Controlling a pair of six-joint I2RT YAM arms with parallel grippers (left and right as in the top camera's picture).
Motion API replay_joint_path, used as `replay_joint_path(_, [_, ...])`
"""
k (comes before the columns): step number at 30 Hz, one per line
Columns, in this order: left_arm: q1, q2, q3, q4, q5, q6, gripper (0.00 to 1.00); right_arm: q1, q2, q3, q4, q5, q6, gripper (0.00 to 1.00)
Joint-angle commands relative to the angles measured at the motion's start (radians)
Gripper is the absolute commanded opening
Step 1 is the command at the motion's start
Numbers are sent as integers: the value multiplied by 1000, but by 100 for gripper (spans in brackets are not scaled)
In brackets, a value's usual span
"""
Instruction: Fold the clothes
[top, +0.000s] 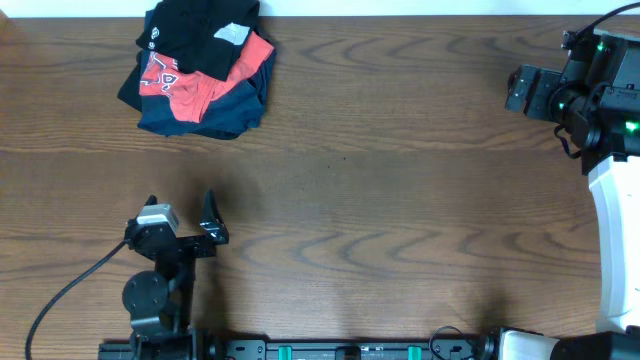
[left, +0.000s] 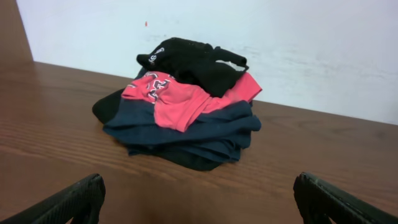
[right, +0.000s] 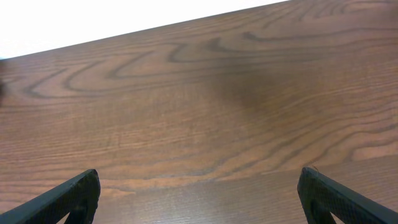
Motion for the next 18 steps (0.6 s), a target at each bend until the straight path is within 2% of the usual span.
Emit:
replay_joint_path(1, [-18, -46, -29, 3, 10, -2, 98, 2, -10, 3, -1, 3, -12, 99])
replay_joint_path(18, [-34, -125, -114, 2, 10, -2, 98, 2, -10, 3, -1, 3, -12, 99])
